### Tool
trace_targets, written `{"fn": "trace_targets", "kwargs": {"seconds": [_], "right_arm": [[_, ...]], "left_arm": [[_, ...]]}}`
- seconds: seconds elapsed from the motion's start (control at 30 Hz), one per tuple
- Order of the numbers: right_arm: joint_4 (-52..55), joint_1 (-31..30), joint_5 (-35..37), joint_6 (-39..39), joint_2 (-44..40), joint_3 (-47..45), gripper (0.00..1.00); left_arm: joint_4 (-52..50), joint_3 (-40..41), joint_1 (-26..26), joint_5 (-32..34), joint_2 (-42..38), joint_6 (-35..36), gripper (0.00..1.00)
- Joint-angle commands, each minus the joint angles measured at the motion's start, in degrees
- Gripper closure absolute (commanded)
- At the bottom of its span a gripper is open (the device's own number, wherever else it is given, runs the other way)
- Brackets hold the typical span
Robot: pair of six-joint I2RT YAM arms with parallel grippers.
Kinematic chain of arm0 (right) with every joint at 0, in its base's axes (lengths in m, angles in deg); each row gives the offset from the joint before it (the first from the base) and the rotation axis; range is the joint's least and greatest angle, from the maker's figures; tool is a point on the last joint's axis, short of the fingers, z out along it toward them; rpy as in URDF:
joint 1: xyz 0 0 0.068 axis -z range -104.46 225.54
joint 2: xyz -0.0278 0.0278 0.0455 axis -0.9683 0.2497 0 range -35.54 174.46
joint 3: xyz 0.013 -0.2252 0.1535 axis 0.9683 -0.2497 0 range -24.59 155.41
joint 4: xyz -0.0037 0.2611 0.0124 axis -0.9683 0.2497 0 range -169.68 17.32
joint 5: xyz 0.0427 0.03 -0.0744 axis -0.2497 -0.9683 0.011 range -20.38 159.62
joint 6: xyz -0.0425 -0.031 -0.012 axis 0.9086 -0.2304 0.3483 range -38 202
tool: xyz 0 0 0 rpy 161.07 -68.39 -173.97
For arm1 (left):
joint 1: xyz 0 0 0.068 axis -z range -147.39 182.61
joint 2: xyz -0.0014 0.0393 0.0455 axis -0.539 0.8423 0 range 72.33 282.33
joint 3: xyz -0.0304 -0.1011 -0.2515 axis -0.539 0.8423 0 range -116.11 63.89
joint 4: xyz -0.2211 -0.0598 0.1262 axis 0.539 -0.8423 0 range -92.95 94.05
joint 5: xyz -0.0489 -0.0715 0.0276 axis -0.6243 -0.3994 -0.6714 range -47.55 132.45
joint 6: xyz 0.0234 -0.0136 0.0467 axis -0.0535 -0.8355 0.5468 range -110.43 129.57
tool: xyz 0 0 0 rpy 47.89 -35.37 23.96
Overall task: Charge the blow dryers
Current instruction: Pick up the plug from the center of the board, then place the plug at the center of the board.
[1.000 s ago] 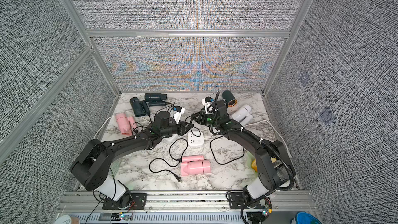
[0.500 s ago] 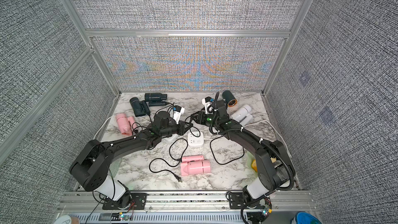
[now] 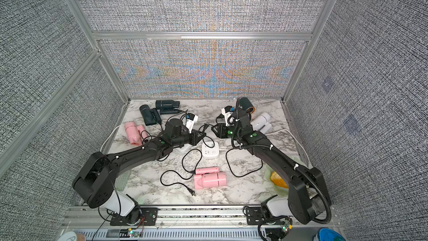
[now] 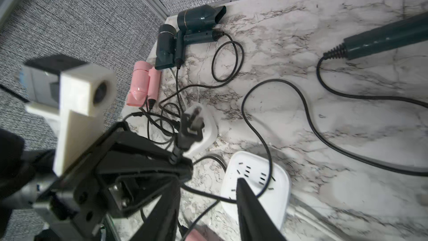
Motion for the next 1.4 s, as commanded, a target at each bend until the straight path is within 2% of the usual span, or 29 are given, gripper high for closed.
{"fn": "trace_targets", "kwargs": {"seconds": [0.0, 0.2, 0.4, 0.53, 0.8, 0.97, 1.03, 1.17, 1.37], "right_arm": [[4.81, -0.04, 4.21, 5.29, -2.29, -1.94, 0.57], [7.89, -4.51, 13.32, 10.21, -3.79, -2.99, 0.57], [8.77, -7.81, 14.51, 16.15, -4.05, -3.83, 0.57], [8.96, -9.88, 18.22, 19.45, -4.78, -3.86, 0.57], [5.90, -9.76, 18.01, 15.41, -5.24, -3.80, 0.58], [6.18, -5.46, 4.07, 9.77, -4.86, -1.41, 0.57], [5.01, -3.88, 1.09, 7.18, -5.22, -1.99, 0.56], [0.28, 0.44, -6.61, -0.77, -6.38, -5.20, 0.56], [-10.68, 6.57, -17.85, -14.91, -6.78, -10.54, 0.53]], "left_arm": [[-5.85, -1.54, -0.42, 3.52, -1.15, 4.30, 0.90], [-15.27, -6.30, -0.87, 3.63, -1.43, 9.56, 0.90], [-21.96, -9.61, -0.82, 3.43, -1.81, 14.57, 0.90], [-28.28, -13.52, -0.98, 3.26, -0.92, 17.54, 0.90], [-32.16, -14.56, -0.98, 4.44, -1.20, 21.33, 0.89], [-32.76, -14.31, -0.98, 5.44, -1.66, 22.66, 0.88], [-31.46, -13.50, -0.93, 5.65, -2.35, 22.49, 0.88], [-27.46, -10.71, -0.71, 5.16, -4.32, 22.13, 0.86], [-21.39, -5.48, 0.55, 8.17, -7.12, 23.51, 0.84]]}}
